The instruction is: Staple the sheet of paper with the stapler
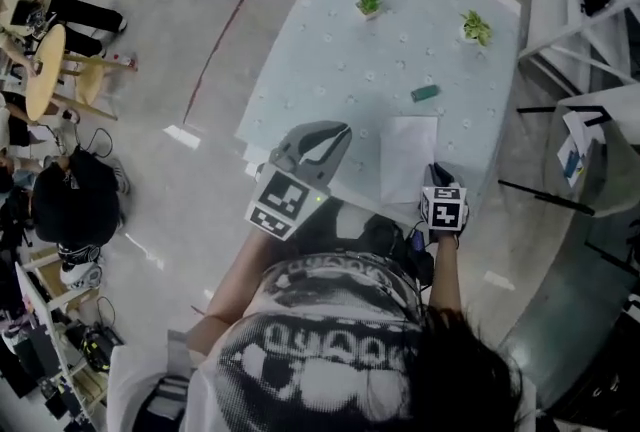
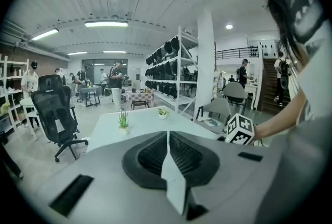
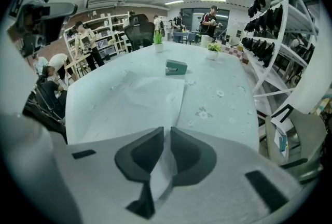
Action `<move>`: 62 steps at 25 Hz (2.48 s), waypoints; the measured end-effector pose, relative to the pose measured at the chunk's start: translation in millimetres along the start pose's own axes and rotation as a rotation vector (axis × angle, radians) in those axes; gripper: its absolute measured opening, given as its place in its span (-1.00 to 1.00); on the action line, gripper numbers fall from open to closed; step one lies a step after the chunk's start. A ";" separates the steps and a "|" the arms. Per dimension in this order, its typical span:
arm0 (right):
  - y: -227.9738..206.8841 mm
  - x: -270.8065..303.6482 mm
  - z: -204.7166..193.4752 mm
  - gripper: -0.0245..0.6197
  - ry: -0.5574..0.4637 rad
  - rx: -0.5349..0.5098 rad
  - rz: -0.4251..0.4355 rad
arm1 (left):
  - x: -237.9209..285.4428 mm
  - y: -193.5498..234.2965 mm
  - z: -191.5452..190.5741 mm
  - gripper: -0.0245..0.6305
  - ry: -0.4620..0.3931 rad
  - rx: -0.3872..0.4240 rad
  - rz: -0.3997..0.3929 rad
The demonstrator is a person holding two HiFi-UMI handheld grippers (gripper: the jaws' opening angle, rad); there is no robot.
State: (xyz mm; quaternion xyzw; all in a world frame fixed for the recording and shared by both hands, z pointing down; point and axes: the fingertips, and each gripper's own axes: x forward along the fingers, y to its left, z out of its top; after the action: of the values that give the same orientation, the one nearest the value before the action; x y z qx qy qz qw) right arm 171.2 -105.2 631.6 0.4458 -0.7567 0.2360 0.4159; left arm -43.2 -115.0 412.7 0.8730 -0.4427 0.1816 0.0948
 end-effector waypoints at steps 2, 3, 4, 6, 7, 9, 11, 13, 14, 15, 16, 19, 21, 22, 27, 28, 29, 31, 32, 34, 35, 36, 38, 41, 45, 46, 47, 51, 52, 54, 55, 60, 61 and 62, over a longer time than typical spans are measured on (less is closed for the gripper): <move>6.1 6.3 9.4 -0.78 -0.001 0.048 -0.028 | 0.0 10.1 -3.5 -0.89 0.003 0.006 -0.029; 9.1 9.0 13.5 -0.78 -0.005 0.081 -0.037 | -0.5 13.7 -5.0 -0.89 0.003 0.009 -0.044; 12.3 11.3 16.8 -0.78 -0.010 0.118 -0.044 | -1.3 16.6 -6.5 -0.89 0.002 0.012 -0.058; 17.8 14.6 21.2 -0.78 -0.019 0.188 -0.058 | -2.5 21.0 -9.5 -0.89 0.001 0.018 -0.084; 20.1 15.9 22.8 -0.78 -0.023 0.214 -0.064 | -2.5 22.7 -10.4 -0.89 0.000 0.020 -0.096; 24.9 18.1 26.2 -0.78 -0.029 0.244 -0.072 | -2.6 26.2 -10.3 -0.89 -0.005 0.028 -0.117; 30.9 20.9 29.8 -0.78 -0.029 0.256 -0.075 | -3.7 30.2 -8.7 -0.89 -0.015 0.035 -0.131; 35.0 23.8 32.9 -0.78 -0.027 0.274 -0.079 | -4.1 33.8 -7.2 -0.89 -0.022 0.040 -0.141; 35.8 24.8 34.1 -0.78 -0.025 0.289 -0.082 | -3.7 35.1 -6.6 -0.89 -0.024 0.042 -0.146; 36.2 25.5 35.1 -0.78 -0.024 0.308 -0.084 | -3.1 35.8 -6.0 -0.89 -0.026 0.043 -0.151; 36.4 26.4 35.9 -0.78 -0.023 0.329 -0.084 | -2.4 36.2 -5.2 -0.89 -0.028 0.045 -0.156; 36.6 29.8 39.2 -0.78 -0.021 0.380 -0.085 | -0.6 36.6 -1.6 -0.89 -0.034 0.054 -0.172; 36.5 30.8 41.8 -0.78 -0.018 0.403 -0.091 | 0.4 35.6 0.1 -0.89 -0.037 0.061 -0.182; 36.8 31.1 42.8 -0.78 -0.017 0.417 -0.093 | 0.9 34.8 0.4 -0.89 -0.038 0.064 -0.187; 39.9 33.9 48.2 -0.78 -0.023 0.513 -0.089 | 4.6 36.5 1.0 -0.89 -0.038 0.073 -0.199; 40.8 34.6 50.1 -0.78 -0.030 0.541 -0.088 | 5.2 38.3 0.8 -0.89 -0.037 0.073 -0.198; 41.9 35.2 51.9 -0.78 -0.041 0.578 -0.085 | 5.8 39.7 0.6 -0.89 -0.037 0.073 -0.197; 44.8 36.2 54.8 -0.78 -0.064 0.678 -0.069 | 7.0 41.6 0.5 -0.89 -0.039 0.073 -0.197; 46.7 36.9 56.1 -0.79 -0.075 0.734 -0.058 | 7.6 42.2 0.7 -0.89 -0.039 0.074 -0.197; 52.7 39.1 58.2 -0.79 -0.086 0.829 -0.029 | 8.4 42.8 1.0 -0.89 -0.039 0.075 -0.199; 56.4 40.4 58.9 -0.79 -0.088 0.860 -0.015 | 8.7 42.8 0.9 -0.89 -0.038 0.075 -0.200; 59.6 41.5 59.4 -0.80 -0.089 0.880 -0.004 | 9.0 42.6 0.6 -0.89 -0.037 0.076 -0.201; 63.7 43.7 60.2 -0.80 -0.091 0.904 0.008 | 9.9 42.5 0.1 -0.89 -0.037 0.074 -0.202; 66.9 46.3 64.3 -0.80 -0.101 0.959 0.030 | 11.4 45.2 -0.8 -0.89 -0.035 0.068 -0.201; 70.2 48.0 65.8 -0.82 -0.104 1.035 0.048 | 14.7 48.3 -1.9 -0.89 -0.031 0.062 -0.201; 70.7 48.2 64.9 -0.82 -0.101 1.038 0.048 | 15.6 48.4 -2.0 -0.89 -0.031 0.061 -0.202; 71.4 48.2 64.0 -0.82 -0.098 1.038 0.046 | 16.2 48.4 -2.2 -0.89 -0.030 0.061 -0.204; 75.2 48.7 65.3 -0.82 -0.096 1.056 0.058 | 17.7 49.5 -3.9 -0.89 -0.025 0.057 -0.212; 76.4 48.7 66.4 -0.82 -0.098 1.070 0.068 | 18.3 49.4 -4.3 -0.89 -0.024 0.056 -0.214; 78.6 47.9 69.8 -0.82 -0.108 1.104 0.095 | 20.1 48.5 -4.9 -0.89 -0.023 0.056 -0.219; 79.3 47.4 72.4 -0.82 -0.117 1.119 0.110 | 21.2 48.1 -5.0 -0.89 -0.023 0.056 -0.221; 77.1 46.0 80.8 -0.81 -0.156 1.206 0.140 | 24.0 50.7 -4.6 -0.89 -0.022 0.052 -0.224; 76.0 46.2 80.9 -0.82 -0.163 1.228 0.141 | 24.2 51.5 -4.8 -0.89 -0.022 0.051 -0.224; 75.0 46.5 81.4 -0.82 -0.170 1.248 0.144 | 24.5 52.3 -5.1 -0.89 -0.023 0.050 -0.223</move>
State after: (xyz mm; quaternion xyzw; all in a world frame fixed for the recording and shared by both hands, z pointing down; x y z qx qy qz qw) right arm 59.8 -149.9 627.5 0.5695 -0.5351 0.6240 -0.0006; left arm -73.3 -162.2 427.5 0.9209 -0.3393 0.1711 0.0874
